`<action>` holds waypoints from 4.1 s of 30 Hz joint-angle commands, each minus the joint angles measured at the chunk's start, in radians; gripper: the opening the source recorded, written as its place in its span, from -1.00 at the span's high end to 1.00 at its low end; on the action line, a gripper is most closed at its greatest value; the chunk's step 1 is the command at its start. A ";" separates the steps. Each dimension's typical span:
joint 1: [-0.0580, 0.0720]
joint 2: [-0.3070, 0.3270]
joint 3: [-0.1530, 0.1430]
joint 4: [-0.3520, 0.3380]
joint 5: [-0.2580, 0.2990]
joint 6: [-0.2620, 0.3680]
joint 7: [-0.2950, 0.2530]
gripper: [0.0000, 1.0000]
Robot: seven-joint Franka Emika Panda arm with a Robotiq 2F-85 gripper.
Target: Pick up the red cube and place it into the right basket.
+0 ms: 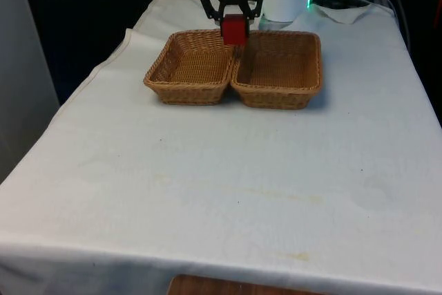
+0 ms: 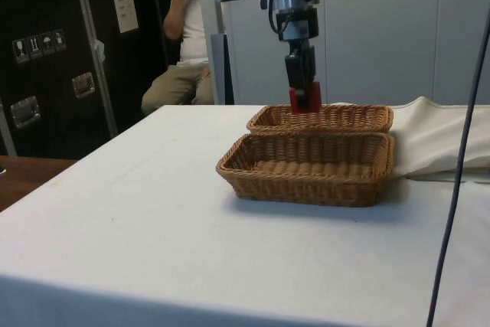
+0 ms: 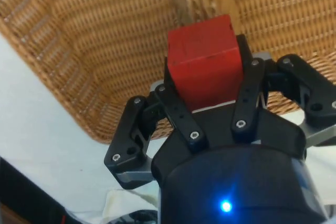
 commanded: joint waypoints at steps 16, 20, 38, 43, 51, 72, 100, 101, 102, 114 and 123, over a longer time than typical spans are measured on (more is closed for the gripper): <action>-0.005 0.071 -0.080 0.020 -0.032 0.047 -0.058 0.96; -0.009 0.097 -0.097 0.005 -0.032 0.105 -0.071 0.96; -0.010 0.179 -0.119 -0.012 -0.003 0.210 -0.081 0.96; -0.008 0.186 -0.111 -0.016 0.010 0.214 -0.081 0.96; -0.009 0.197 -0.103 -0.015 0.026 0.217 -0.083 -0.44; 0.001 0.131 -0.099 0.009 -0.002 0.155 -0.071 -1.00; 0.026 0.075 0.079 0.097 -0.026 0.073 0.094 -1.00; 0.026 0.075 0.086 0.099 -0.026 0.073 0.101 -1.00; 0.026 0.075 0.094 0.100 -0.027 0.073 0.107 -1.00; 0.030 0.067 0.187 0.118 -0.031 0.065 0.196 -1.00; 0.032 0.066 0.249 0.120 -0.023 0.067 0.248 -1.00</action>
